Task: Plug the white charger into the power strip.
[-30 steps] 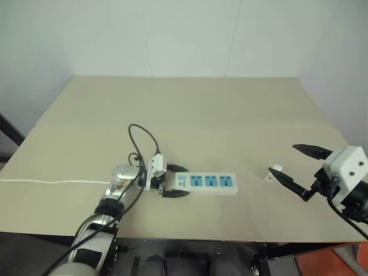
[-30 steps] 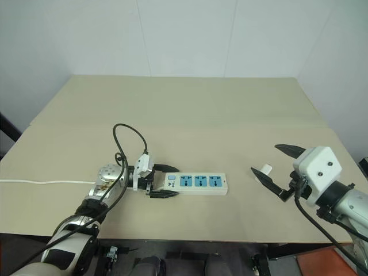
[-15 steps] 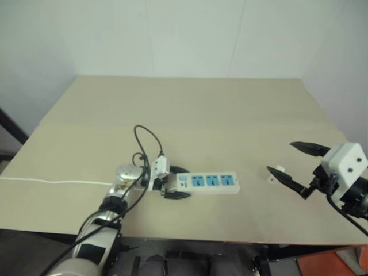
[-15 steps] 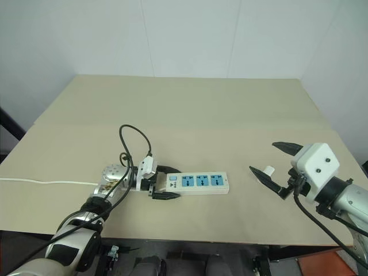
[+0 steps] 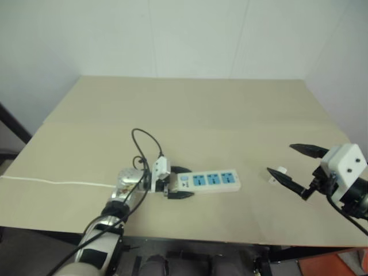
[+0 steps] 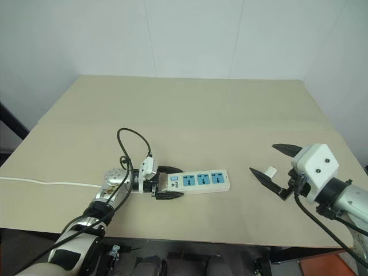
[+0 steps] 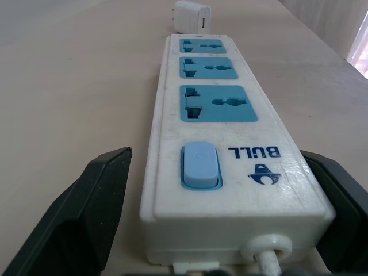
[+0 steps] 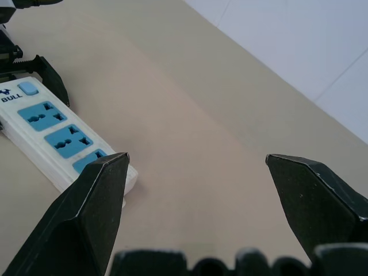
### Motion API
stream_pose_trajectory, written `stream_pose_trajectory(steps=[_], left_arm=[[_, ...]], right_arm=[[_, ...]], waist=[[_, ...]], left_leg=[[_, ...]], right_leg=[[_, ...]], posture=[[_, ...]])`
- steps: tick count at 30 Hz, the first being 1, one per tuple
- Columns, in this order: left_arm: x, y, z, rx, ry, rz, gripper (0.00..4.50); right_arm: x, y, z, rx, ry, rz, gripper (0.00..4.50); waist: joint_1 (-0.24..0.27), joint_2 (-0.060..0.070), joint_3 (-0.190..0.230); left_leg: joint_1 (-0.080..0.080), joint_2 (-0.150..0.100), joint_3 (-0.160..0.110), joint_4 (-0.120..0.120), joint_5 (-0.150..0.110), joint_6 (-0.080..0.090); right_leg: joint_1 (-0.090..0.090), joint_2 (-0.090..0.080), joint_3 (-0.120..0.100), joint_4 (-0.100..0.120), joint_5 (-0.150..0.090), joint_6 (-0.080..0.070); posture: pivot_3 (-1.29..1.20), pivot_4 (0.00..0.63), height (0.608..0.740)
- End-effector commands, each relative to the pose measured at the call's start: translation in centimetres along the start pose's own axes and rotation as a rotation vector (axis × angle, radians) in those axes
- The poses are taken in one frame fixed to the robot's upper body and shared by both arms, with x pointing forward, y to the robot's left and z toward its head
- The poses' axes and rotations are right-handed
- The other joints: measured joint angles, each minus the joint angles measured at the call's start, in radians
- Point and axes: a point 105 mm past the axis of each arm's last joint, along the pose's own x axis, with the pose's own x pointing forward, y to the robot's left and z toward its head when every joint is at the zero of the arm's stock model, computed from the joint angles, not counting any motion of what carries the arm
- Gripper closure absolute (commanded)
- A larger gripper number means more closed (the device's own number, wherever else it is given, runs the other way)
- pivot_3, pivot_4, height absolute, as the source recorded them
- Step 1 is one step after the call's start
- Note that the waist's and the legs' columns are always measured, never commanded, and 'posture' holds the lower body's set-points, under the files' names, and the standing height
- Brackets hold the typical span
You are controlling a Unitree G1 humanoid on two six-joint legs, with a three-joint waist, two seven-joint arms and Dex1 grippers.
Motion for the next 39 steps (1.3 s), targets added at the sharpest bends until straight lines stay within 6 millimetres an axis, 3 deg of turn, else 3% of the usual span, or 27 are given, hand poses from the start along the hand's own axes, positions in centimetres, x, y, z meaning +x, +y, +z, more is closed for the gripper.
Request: stream_pose_trajectory(steps=[1,3,16,24,29,39], left_arm=[[1.3,-2.0,-2.4,-0.076,0.05,-0.068,0.61],[1.4,-2.2,-2.5,-0.084,0.049,-0.075,1.15],[0.6,-1.6,-1.9,-0.033,0.07,-0.091,1.19],[0.4,-1.5,-2.2,-0.033,0.088,-0.079,1.19],[0.7,-1.5,-2.3,-0.038,0.092,-0.073,1.19],[0.9,-1.7,-2.3,-0.05,0.095,-0.069,1.19]], right_arm=[[0.1,-0.2,0.8,-0.033,-0.025,0.008,0.0],[0.1,-0.2,0.9,-0.035,-0.028,0.011,0.0],[0.0,-0.5,0.3,-0.086,0.039,0.11,0.0],[-0.3,-1.4,-1.8,-0.464,0.32,0.463,0.0],[0.0,-1.8,-4.4,-0.772,0.433,0.705,0.0],[3.6,-4.7,-6.8,-1.074,0.489,0.868,0.0]], waist=[[0.001,0.001,-0.001],[0.004,0.001,-0.001],[0.005,0.003,-0.002],[0.002,0.002,-0.002],[0.001,0.003,-0.002],[-0.003,0.004,-0.002]], left_leg=[[0.0,0.0,0.0,0.0,0.0,0.0],[0.0,0.0,0.0,0.0,0.0,0.0],[0.0,0.0,0.0,0.0,0.0,0.0],[0.0,0.0,0.0,-0.001,0.0,0.0],[0.001,0.0,0.001,-0.001,0.0,0.0],[0.001,0.0,0.001,-0.001,0.0,0.0]], right_leg=[[0.0,0.0,0.0,0.0,0.0,0.0],[0.0,0.0,0.0,0.0,0.0,0.0],[0.001,0.0,0.0,-0.001,0.0,0.0],[0.0,0.0,0.0,-0.002,0.0,0.001],[0.001,0.0,0.0,-0.003,-0.001,0.002],[0.001,-0.001,0.0,-0.002,0.0,0.001]], posture=[[0.0,0.15,0.74],[0.0,0.15,0.74],[0.0,0.15,0.74],[0.0,0.15,0.74],[0.0,0.15,0.74],[0.0,0.15,0.74]])
